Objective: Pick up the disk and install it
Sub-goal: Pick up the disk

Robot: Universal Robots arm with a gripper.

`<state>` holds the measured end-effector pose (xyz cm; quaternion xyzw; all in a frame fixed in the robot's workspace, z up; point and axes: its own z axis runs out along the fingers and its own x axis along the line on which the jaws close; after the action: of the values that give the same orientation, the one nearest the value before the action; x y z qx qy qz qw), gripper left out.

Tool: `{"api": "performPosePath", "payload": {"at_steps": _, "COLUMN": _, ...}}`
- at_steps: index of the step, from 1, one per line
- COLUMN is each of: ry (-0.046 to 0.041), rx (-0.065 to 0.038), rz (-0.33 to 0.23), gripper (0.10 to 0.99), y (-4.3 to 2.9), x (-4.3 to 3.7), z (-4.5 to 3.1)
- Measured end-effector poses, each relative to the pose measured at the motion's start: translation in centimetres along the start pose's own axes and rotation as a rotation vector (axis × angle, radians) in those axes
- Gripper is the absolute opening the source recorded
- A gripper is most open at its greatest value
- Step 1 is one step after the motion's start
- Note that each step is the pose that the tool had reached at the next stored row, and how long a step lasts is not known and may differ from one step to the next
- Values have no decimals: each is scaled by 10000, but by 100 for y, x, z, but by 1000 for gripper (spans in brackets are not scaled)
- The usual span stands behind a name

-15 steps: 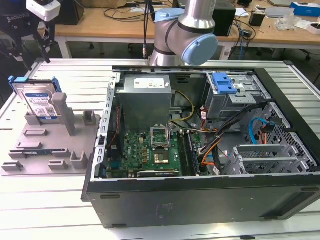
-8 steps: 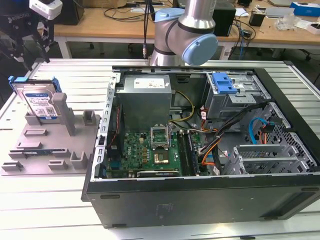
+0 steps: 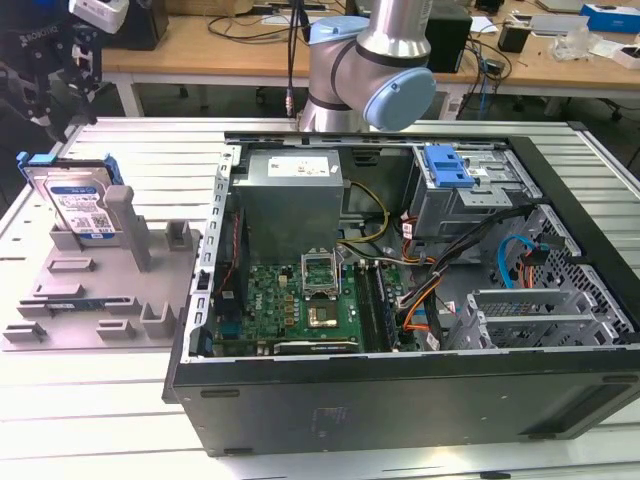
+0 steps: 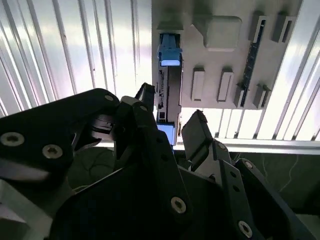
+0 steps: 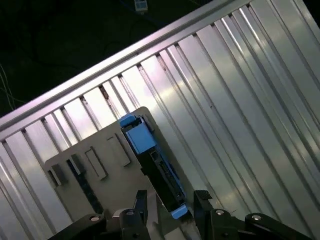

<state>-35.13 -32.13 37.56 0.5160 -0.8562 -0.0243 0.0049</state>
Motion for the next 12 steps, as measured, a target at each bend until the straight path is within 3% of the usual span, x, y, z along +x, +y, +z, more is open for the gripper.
{"api": "performPosePath", "payload": {"at_steps": 9, "ry": 103, "rx": -37, "rz": -2213, "gripper": 498, "y": 0, "x": 0, "z": 8}}
{"api": "performPosePath", "payload": {"at_steps": 12, "ry": 115, "rx": -41, "rz": -2435, "gripper": 498, "y": 13, "x": 0, "z": 10}}
